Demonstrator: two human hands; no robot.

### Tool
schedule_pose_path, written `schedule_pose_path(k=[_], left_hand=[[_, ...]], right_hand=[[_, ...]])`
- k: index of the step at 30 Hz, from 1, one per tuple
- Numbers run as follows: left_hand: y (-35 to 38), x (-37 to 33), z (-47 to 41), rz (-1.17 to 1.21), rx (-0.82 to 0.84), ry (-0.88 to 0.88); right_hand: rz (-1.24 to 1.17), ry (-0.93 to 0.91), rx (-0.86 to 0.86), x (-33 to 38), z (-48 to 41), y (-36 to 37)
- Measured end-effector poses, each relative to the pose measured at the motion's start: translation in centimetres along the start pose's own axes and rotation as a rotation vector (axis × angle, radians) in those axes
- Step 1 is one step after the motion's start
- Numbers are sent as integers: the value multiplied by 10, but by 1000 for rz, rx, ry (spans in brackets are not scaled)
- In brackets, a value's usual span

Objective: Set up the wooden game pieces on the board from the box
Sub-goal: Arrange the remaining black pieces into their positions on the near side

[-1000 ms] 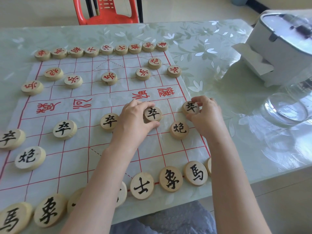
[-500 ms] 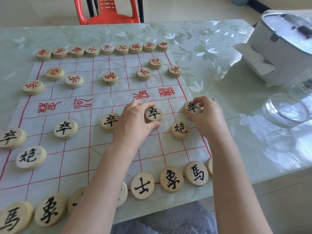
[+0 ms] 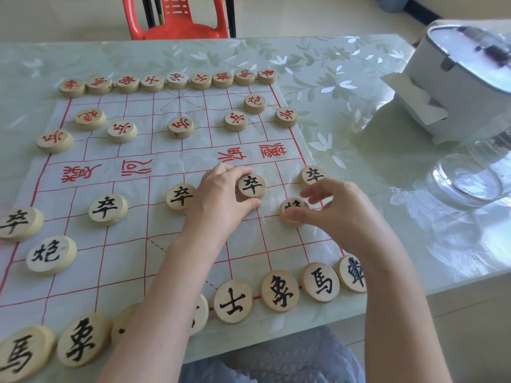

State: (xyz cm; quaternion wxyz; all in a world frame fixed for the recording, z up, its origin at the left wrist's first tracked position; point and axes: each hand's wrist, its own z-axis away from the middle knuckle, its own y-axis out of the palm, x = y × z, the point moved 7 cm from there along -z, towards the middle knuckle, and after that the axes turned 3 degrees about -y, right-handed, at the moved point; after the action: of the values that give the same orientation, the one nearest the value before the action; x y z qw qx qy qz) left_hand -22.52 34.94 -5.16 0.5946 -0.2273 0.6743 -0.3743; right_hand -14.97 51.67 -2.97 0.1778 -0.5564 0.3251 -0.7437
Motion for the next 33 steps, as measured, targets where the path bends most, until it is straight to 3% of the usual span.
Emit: schedule_pose_path(k=[9, 23, 27, 33], left_hand=[[0, 0, 1, -6, -12, 4], [-3, 0, 3, -4, -24, -2], [-17, 0, 6, 40, -77, 6], [-59, 18, 18, 80, -170, 16]], right_hand=[[138, -80, 30, 10, -6, 15], [145, -90, 31, 13, -6, 11], [41, -161, -103, 27, -4, 1], [-132, -239, -65, 55, -1, 32]])
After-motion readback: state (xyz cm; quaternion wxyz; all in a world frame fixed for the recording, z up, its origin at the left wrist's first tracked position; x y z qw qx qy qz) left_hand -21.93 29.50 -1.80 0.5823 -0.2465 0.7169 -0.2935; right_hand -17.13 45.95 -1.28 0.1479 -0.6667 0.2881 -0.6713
